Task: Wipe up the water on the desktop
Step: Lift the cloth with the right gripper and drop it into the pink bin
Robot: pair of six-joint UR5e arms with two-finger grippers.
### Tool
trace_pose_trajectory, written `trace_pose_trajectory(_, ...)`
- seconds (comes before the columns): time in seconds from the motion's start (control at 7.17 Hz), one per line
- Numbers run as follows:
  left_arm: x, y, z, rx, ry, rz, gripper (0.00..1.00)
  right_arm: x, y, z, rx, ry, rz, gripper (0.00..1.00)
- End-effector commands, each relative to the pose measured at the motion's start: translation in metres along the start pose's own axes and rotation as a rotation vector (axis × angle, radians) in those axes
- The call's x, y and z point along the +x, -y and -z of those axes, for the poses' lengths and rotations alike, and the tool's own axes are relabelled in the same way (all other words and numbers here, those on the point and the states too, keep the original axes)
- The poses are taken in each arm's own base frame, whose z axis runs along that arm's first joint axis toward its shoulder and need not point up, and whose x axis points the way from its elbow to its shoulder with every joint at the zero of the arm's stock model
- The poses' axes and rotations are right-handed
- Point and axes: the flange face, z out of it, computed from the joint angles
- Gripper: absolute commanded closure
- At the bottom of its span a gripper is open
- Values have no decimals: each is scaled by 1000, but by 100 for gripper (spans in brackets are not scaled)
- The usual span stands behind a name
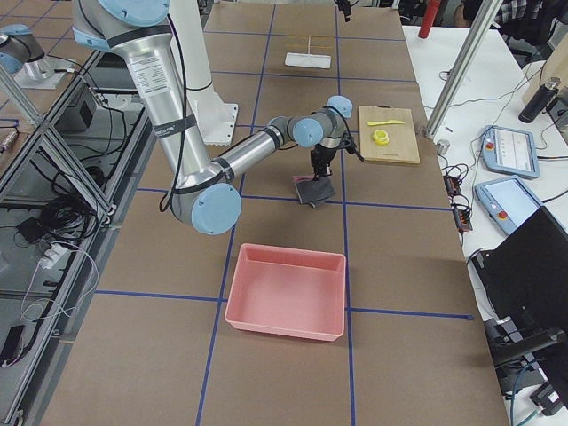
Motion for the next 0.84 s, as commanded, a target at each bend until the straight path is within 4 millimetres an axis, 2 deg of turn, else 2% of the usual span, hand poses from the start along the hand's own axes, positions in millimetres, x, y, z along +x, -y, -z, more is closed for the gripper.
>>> trace_pose_trajectory(0.0, 0, 0, 0, -1, 1, 1, 1, 68, -5, 76, 98, 72, 20, 100)
trace_pose_trajectory(0.14, 0, 0, 0, -1, -1, 0, 1, 87, -13, 120, 162, 110, -2, 100)
trace_pose_trajectory(0.28, 0, -1, 1, 0, -2, 0, 1, 100, -43, 150, 219, 105, -13, 100)
trace_pose_trajectory(0.42, -1, -2, 2, 0, -3, 1, 1, 127, -82, 178, 271, 87, -61, 100)
trace_pose_trajectory(0.56, -1, -2, 1, 0, -2, 1, 1, 145, -127, 189, 298, 72, -100, 100)
trace_pose_trajectory(0.7, -1, -2, 4, 3, -6, 1, 1, 182, -175, 203, 331, 44, -140, 100)
